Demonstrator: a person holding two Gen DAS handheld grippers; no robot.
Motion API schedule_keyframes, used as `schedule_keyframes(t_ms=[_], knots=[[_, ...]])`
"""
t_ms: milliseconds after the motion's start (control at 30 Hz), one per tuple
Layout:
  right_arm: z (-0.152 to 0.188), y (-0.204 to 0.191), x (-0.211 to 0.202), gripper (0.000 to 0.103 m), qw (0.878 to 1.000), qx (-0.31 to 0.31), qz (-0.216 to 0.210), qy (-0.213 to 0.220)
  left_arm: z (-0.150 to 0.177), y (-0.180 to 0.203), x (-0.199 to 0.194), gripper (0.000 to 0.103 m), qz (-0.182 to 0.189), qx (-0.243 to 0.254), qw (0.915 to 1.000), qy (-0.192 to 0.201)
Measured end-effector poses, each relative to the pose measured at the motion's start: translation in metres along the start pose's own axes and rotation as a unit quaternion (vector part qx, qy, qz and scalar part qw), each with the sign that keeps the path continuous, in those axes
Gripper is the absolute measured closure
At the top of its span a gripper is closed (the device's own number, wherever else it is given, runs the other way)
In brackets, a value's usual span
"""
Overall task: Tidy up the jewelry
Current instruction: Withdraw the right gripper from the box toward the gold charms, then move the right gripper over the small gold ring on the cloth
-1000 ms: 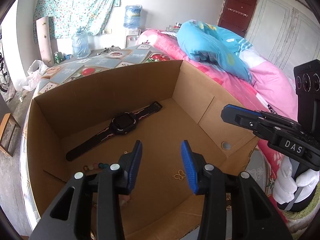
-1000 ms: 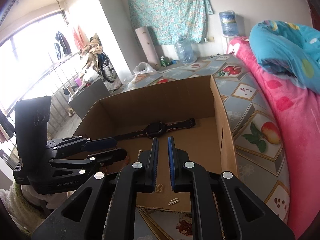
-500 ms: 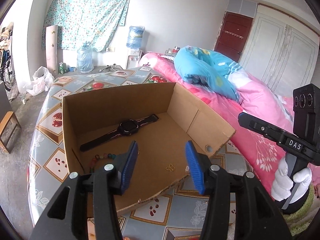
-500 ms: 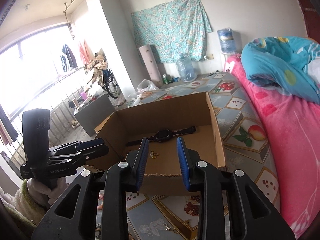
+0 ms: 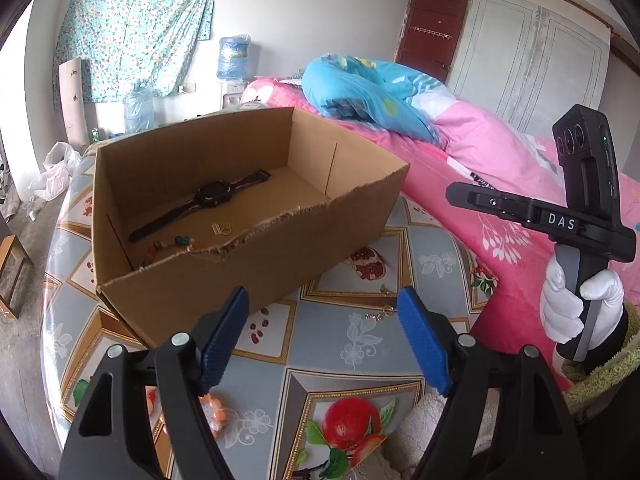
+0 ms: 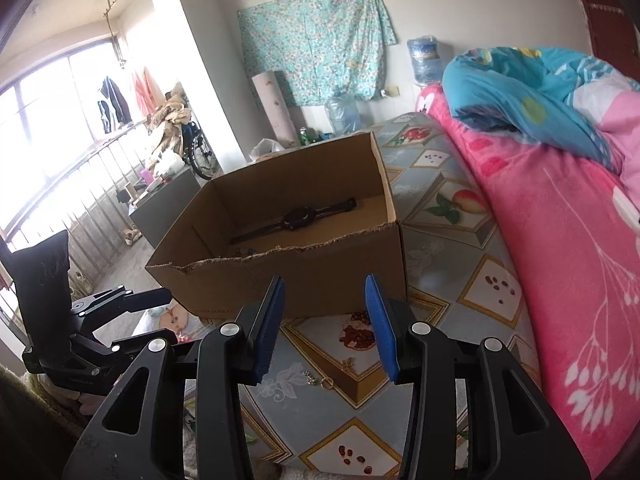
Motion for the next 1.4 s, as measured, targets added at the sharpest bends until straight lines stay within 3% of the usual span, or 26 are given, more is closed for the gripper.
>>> schedule_keyframes(t_ms=[167, 400, 767, 1000, 1200, 1400], knots=[[0.041, 0.009, 0.019, 0.063, 0.998, 0.011, 0.034, -0.055, 0.023, 0.009, 0.029, 0.028, -0.028, 0.016, 0.9986, -0.042], [0.084, 0.003, 0.047, 0.063, 0.992, -0.027, 0.065, -0.108, 0.041, 0.004, 0.056, 0.028, -0.048, 0.003, 0.9958, -0.077], [0.098, 0.006, 0.060, 0.069, 0.987, -0.043, 0.081, -0.131, 0.048, 0.014, 0.073, 0.028, -0.057, 0.032, 0.9928, -0.101], [0.096, 0.017, 0.059, 0.076, 0.988, -0.025, 0.084, -0.126, 0.041, 0.023, 0.077, 0.028, -0.044, 0.044, 0.9942, -0.088], [0.094, 0.023, 0.059, 0.076, 0.989, -0.008, 0.079, -0.124, 0.033, 0.040, 0.089, 0.050, -0.014, 0.067, 0.9947, -0.077], [0.094, 0.026, 0.059, 0.076, 0.989, 0.000, 0.076, -0.123, 0.032, 0.049, 0.104, 0.061, 0.005, 0.085, 0.9927, -0.085]])
Point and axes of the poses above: each gripper's, at about its wrist camera, not at the fingertips, and x roughly the way its jaws point, y to its right, z to its underside, the point moved 8 cm from there along x, roughly the way its jaws point, and after that the axes turned 8 degrees about x, right-handed, at the moved point
